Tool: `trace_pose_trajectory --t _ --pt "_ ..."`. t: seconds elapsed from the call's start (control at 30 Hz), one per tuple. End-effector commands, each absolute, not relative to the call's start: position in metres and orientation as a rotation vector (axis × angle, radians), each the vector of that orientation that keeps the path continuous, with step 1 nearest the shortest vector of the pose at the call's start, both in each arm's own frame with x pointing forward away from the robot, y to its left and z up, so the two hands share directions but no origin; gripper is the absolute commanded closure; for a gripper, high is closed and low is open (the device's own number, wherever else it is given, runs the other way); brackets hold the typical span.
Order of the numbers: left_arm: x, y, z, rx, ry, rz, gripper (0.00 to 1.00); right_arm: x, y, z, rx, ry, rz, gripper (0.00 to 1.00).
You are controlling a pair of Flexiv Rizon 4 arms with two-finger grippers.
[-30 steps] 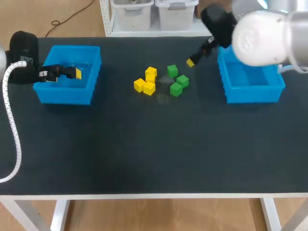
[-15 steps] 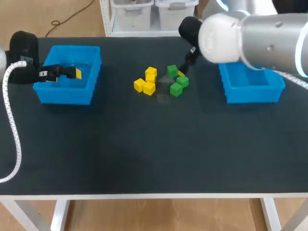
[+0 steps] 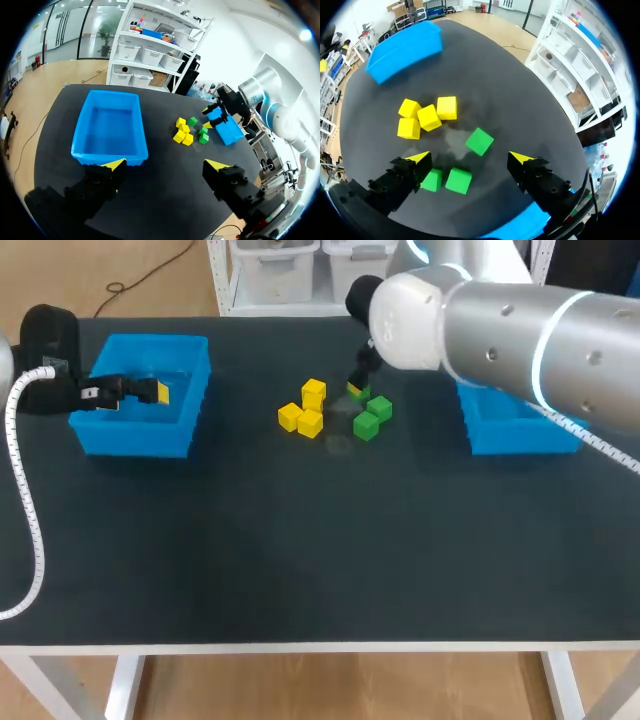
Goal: Put the green cubes in the right bin and the yellow cubes in the left bin.
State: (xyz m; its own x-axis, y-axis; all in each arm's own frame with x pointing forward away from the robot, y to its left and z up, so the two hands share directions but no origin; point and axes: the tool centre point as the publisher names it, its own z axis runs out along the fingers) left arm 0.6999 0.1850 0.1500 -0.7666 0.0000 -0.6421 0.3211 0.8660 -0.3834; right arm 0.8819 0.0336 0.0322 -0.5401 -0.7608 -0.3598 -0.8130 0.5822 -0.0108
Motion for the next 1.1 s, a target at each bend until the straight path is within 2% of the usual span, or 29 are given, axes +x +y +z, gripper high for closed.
trace_pose_trajectory --t 0.03,0.87,0.9,0.93,1.0,1.03,1.07,1.1 --pt "0.700 0.185 0.150 0.231 2.374 -0.636 0.00 0.900 0.041 0.026 -1.275 2.516 0.243 0.00" --pt "0.700 0.185 0.150 0.231 2.374 -0.636 0.00 0.929 0.058 -0.011 -1.095 2.619 0.185 0.00" --pt "0.700 0.185 0.150 0.231 2.374 -0.636 0.00 0.929 0.058 -0.012 -1.101 2.623 0.170 0.38" --pt "0.700 0.185 0.150 0.231 2.374 -0.636 0.00 0.929 0.059 -0.014 -1.098 2.629 0.145 0.49" --pt "0.700 0.185 0.150 0.231 2.374 -0.636 0.00 0.929 0.061 -0.016 -1.083 2.641 0.107 0.63" --pt "0.700 0.185 0.150 0.231 2.374 -0.636 0.00 0.930 0.062 -0.018 -1.065 2.653 0.093 0.89" --pt "0.700 0.185 0.150 0.231 2.374 -0.636 0.00 0.930 0.063 -0.020 -1.058 2.661 0.080 1.00" --pt "0.700 0.185 0.150 0.231 2.374 -0.636 0.00 0.930 0.064 -0.021 -1.059 2.664 0.082 1.00"
